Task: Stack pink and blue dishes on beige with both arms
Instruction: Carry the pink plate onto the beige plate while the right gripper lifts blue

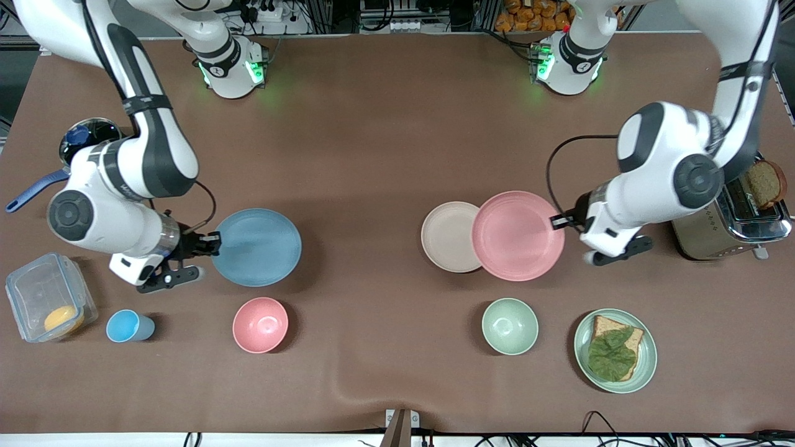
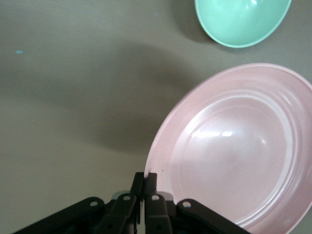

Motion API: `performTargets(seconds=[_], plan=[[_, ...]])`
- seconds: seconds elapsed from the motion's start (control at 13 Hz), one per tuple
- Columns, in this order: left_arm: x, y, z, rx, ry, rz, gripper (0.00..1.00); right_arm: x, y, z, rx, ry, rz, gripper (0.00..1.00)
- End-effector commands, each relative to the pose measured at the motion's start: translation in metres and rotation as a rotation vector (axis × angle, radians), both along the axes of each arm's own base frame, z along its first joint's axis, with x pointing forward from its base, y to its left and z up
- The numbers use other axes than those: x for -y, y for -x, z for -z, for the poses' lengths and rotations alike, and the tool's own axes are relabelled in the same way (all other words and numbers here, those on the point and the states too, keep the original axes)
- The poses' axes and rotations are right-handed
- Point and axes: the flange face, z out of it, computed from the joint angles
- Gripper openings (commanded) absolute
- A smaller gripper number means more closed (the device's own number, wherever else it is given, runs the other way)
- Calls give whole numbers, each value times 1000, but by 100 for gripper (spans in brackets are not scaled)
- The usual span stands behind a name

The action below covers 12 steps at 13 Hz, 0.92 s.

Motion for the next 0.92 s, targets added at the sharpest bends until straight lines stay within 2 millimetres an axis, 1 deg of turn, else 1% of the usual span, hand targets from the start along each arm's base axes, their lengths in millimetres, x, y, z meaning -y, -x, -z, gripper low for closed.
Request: performTargets(seconds=[0.0,0.15,0.23,0.38,0.54,0.62,0.69,0.85], plan=[[41,3,31,6,26,53,0,-50,17,-20,-15,9,84,0],[40,14,63,26,25,47,0,-83,28,-21,-39,-9,139,0],[43,22,74,38,25,50,0,-94,31,-22,-52,-34,170,0],[40,30,89,43,9,59,0,-127,41,-20,-66,-32,220,0],[40,36,97,51,5,61,0,-158,52,-17,-62,-23,270,0],[39,42,100,45,2,63,0,-165,54,-14,-58,-22,286,0],[41,47,101,48,1,73,0,-168,55,-14,-55,-22,290,0],[42,54,110,64,3,78,0,-171,56,-12,-60,-18,307,0]])
